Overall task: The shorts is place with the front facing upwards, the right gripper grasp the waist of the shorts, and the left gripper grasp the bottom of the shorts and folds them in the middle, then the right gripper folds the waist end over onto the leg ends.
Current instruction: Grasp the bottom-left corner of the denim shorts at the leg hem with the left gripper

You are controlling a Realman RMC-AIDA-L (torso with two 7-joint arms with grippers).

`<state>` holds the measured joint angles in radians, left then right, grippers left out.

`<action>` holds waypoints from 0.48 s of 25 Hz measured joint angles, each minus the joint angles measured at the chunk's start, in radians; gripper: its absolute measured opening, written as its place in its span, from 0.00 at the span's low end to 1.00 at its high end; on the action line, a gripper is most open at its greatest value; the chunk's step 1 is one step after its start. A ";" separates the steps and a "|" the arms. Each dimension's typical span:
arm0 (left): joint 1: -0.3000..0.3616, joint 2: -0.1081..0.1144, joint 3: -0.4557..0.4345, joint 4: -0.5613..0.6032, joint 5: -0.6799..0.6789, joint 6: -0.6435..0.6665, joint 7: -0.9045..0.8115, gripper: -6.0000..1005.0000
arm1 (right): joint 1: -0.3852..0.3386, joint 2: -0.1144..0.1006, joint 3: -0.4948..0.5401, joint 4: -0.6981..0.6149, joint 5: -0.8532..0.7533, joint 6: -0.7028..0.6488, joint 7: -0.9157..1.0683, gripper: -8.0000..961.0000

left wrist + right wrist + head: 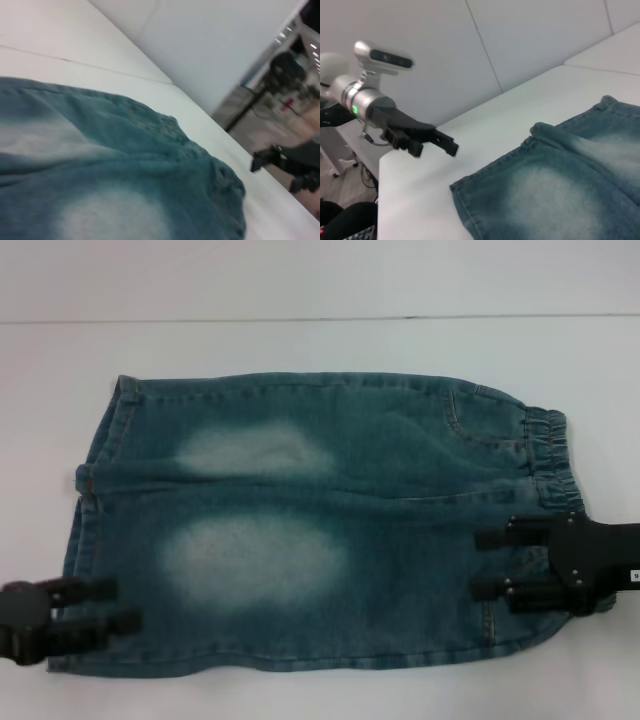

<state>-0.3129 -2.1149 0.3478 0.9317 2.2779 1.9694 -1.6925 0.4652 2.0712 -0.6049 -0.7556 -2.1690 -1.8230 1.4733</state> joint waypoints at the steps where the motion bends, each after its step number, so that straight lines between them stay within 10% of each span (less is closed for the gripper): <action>1: 0.002 0.002 -0.016 0.013 0.001 0.006 -0.016 0.84 | 0.000 0.000 0.000 0.000 0.000 0.005 0.000 0.79; 12: 0.033 0.037 -0.056 0.135 0.071 0.049 -0.235 0.84 | -0.010 0.000 0.010 0.011 0.007 0.027 0.006 0.79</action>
<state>-0.2797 -2.0779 0.2913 1.0665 2.3486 2.0180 -1.9270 0.4556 2.0714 -0.5951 -0.7447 -2.1624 -1.7956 1.4789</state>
